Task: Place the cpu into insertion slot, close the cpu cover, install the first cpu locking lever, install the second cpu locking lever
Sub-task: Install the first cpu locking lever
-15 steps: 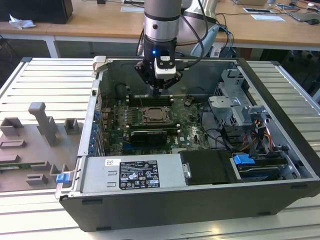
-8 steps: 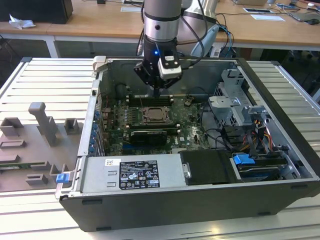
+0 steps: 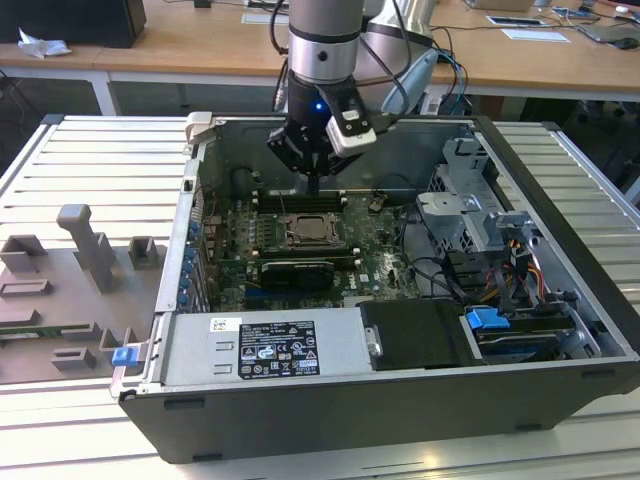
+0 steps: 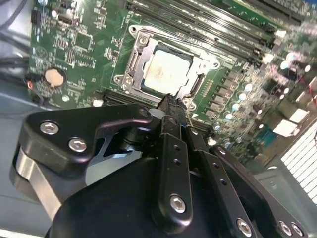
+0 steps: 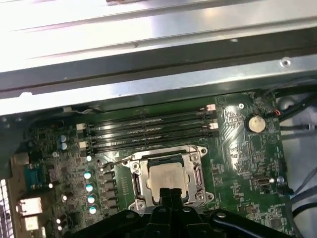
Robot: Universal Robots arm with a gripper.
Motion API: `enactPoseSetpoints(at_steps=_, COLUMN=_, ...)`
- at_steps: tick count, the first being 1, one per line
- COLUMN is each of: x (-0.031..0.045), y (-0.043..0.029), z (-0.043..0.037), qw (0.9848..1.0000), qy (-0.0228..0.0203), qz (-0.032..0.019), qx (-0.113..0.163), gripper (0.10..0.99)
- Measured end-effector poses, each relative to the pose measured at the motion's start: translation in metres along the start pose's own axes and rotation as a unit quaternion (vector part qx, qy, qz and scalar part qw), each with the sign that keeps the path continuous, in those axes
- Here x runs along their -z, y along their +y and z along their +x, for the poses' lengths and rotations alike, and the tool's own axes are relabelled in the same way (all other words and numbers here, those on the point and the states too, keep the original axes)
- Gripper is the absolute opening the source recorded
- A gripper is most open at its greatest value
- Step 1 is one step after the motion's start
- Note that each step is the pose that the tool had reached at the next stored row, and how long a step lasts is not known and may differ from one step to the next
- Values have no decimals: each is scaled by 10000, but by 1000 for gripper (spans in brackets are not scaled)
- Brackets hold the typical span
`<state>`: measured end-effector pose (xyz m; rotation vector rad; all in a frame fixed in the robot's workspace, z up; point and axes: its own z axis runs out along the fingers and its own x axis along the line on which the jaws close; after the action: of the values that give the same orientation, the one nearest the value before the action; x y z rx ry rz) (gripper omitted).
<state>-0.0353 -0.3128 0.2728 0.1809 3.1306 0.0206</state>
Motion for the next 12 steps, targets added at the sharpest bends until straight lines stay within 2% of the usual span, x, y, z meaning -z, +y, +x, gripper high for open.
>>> enactPoseSetpoints(at_steps=3, x=-1, y=0, z=0, qw=9996, qy=3, qz=-2, qx=294, gripper=106)
enactPoseSetpoints(at_steps=5, x=-4, y=0, z=0, qw=9982, qy=6, qz=-4, qx=597, gripper=106)
enactPoseSetpoints(at_steps=8, x=-8, y=-2, z=12, qw=9973, qy=7, qz=-8, qx=733, gripper=106)
enactPoseSetpoints(at_steps=12, x=-11, y=-25, z=218, qw=9973, qy=-12, qz=-19, qx=739, gripper=106)
